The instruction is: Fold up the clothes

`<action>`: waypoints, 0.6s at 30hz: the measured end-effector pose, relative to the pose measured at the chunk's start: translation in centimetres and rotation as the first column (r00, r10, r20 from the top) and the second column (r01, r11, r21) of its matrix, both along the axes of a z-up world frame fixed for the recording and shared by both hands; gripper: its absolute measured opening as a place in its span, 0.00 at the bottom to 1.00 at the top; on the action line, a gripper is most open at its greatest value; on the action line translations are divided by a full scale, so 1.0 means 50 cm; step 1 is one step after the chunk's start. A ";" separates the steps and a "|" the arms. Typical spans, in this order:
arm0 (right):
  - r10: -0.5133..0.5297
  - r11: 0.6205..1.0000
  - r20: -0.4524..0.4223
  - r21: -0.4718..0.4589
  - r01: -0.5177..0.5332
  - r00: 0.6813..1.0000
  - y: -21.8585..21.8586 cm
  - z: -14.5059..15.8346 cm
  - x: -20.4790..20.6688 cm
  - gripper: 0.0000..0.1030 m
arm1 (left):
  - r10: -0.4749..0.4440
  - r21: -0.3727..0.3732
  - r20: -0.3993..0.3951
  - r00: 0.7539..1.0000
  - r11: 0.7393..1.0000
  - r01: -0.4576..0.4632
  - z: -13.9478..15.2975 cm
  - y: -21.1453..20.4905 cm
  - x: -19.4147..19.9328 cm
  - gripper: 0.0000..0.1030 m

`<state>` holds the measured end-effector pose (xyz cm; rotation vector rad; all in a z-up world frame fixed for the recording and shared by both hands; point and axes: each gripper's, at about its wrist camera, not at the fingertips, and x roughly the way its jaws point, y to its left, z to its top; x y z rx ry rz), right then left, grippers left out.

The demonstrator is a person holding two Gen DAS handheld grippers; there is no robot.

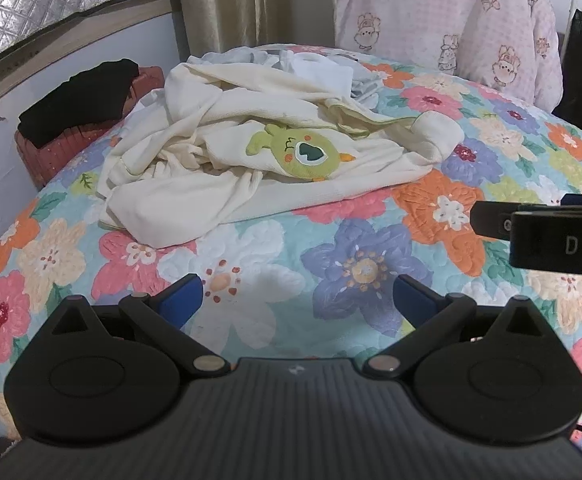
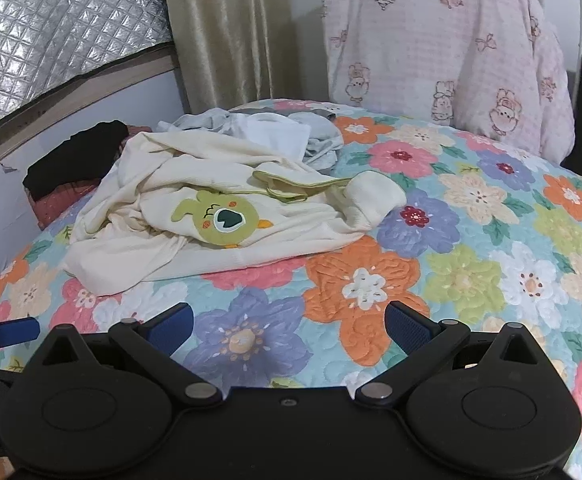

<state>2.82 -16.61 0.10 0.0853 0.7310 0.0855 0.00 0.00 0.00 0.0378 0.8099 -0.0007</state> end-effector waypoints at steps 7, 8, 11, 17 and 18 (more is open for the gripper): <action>-0.008 1.000 -0.005 -0.020 0.008 1.000 0.009 0.001 0.000 1.00 | 0.012 -0.019 -0.009 1.000 1.000 -0.012 0.000 0.003 -0.002 1.00; -0.010 1.000 -0.008 -0.021 0.010 1.000 0.010 0.000 -0.001 1.00 | 0.017 -0.015 -0.008 1.000 1.000 -0.017 0.000 0.008 0.000 1.00; -0.003 1.000 -0.010 -0.009 0.002 1.000 0.009 0.002 -0.001 1.00 | 0.024 -0.009 -0.014 1.000 1.000 -0.024 -0.003 0.015 0.006 1.00; 0.046 0.998 0.013 0.031 -0.047 0.999 0.013 0.010 -0.007 1.00 | 0.013 -0.016 -0.009 1.000 1.000 -0.013 -0.003 0.017 0.006 1.00; 0.048 0.998 0.016 0.027 -0.048 0.999 0.015 0.012 -0.008 1.00 | 0.011 -0.017 -0.008 1.000 1.000 -0.012 -0.004 0.020 0.008 1.00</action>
